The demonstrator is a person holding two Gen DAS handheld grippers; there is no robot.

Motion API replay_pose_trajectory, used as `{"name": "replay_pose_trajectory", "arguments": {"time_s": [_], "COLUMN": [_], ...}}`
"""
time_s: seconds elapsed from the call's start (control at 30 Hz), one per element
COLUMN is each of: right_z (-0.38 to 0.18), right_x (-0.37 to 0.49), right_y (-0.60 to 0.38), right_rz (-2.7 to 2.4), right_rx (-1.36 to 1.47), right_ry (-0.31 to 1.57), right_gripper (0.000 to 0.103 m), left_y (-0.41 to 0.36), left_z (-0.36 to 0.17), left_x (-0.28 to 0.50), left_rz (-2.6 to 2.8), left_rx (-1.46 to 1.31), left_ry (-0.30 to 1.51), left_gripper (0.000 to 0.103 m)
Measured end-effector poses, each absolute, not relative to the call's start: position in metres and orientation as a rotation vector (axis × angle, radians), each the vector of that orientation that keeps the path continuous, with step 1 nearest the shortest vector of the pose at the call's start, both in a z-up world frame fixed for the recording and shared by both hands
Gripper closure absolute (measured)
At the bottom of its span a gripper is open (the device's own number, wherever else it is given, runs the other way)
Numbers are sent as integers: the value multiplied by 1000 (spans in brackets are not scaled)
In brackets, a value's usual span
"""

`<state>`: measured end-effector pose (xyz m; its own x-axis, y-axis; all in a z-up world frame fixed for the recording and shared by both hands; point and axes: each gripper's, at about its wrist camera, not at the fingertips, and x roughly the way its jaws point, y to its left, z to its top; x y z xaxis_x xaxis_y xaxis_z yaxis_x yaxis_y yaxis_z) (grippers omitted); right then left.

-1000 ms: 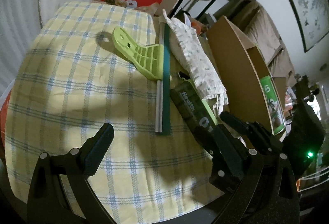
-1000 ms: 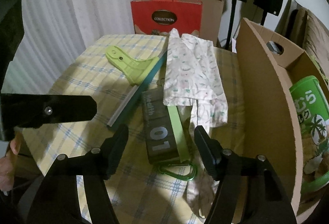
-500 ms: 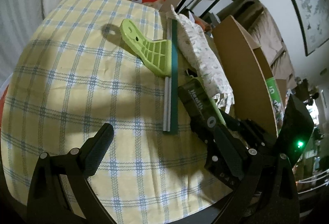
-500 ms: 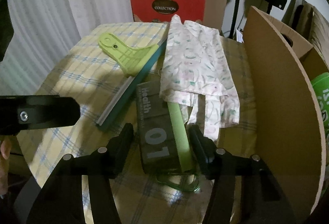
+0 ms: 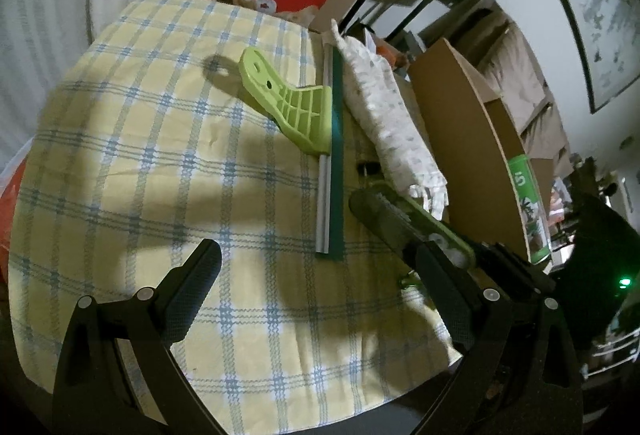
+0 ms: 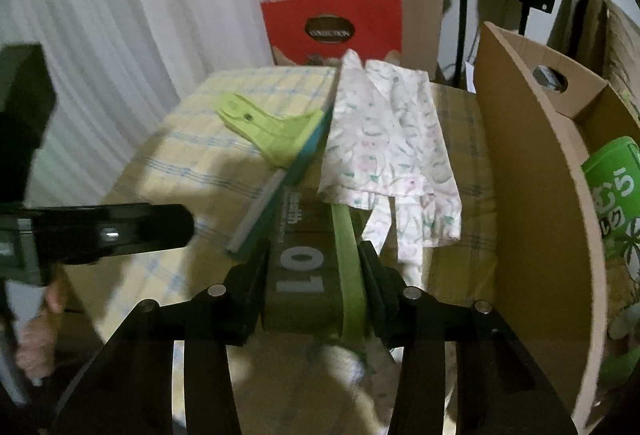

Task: Organize objects
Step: 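Close the right gripper on the green strap of the dark green band, then lift the band with the right gripper while the left gripper reaches the white floral cloth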

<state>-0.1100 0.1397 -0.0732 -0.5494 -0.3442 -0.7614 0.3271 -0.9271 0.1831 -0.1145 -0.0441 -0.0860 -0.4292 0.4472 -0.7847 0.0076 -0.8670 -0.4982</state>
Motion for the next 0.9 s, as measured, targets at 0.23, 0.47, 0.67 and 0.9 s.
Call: {"name": "replay_pose_trajectory", "arguments": {"time_s": [0.23,0.47,0.67,0.9], "right_z": [-46,-21,-3,17], "right_x": [-93,-78,-73,-70], "right_y": [156,178,189,202], "right_rz": [-2472,-2440,-2475,-2495], "right_rx": [1167,1122,1078,1023], "right_ry": [-139,-295,-332,-381], "right_gripper": [59,59,59,59], "left_y": [-50,-47,-26,-6], "left_z": [-81,-80,-82,-86], "left_x": [-108,-103,-97,-95], "left_rz": [2378,2379,2343,2240], "left_rx": [-1490,-1492,-1497,-1496], "left_ry": [-637,-603,-496,-513], "left_gripper": [6,6,6,6]}}
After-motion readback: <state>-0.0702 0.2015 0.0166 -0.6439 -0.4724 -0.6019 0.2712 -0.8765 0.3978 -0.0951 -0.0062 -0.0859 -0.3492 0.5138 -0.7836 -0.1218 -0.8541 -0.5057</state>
